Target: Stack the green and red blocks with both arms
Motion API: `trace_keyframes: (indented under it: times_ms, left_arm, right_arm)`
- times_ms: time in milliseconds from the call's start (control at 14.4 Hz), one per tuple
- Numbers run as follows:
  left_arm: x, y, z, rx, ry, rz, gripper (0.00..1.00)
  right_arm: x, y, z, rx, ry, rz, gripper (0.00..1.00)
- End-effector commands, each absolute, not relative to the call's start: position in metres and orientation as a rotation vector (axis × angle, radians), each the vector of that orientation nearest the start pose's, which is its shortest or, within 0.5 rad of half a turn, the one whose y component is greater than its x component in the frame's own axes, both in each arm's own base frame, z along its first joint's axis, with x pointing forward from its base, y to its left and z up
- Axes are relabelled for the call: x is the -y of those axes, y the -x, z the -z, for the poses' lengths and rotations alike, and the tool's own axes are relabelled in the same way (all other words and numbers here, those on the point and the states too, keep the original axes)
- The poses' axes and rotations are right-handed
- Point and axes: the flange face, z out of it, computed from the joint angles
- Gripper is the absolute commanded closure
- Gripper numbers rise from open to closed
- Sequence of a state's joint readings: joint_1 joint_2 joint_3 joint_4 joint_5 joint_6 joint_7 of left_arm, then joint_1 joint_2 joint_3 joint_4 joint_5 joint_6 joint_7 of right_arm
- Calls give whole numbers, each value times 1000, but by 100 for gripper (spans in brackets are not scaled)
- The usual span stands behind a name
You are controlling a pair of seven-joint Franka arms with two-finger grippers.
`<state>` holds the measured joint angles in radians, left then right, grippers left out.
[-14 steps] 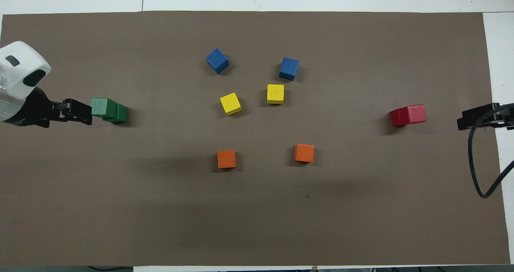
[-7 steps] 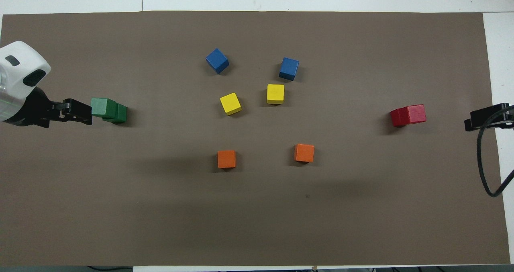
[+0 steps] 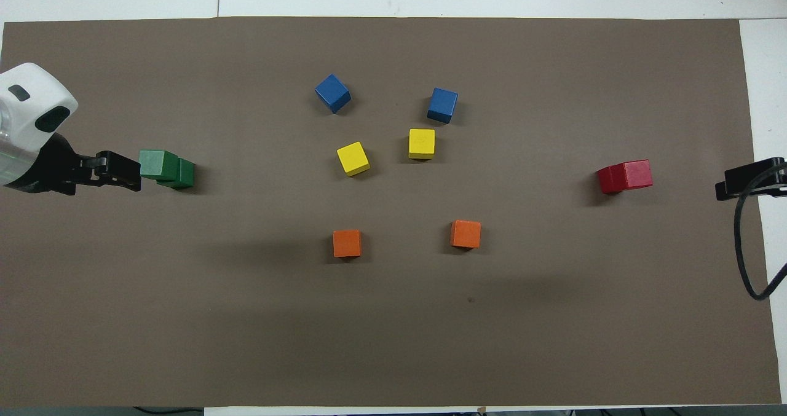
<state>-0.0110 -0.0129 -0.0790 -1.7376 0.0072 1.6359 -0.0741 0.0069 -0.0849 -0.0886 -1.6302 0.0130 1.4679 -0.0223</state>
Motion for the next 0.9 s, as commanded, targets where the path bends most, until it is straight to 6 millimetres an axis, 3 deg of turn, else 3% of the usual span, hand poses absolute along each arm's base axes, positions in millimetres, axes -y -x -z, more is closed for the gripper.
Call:
trace_keyframes:
  times_ms: [0,278,835]
  left_arm:
    - [48,-541,-561,-4,3135,-142,0]
    - [48,-541,-561,-4,3135,-142,0]
    - [48,-541,-561,-4,3135,-142,0]
  right_arm:
    - [48,-514,-638,-130,3148,-123,0]
    - [49,-520,-643,-171,3158,-31,0]
    - [49,-519,-645,-174,3157,-28,0]
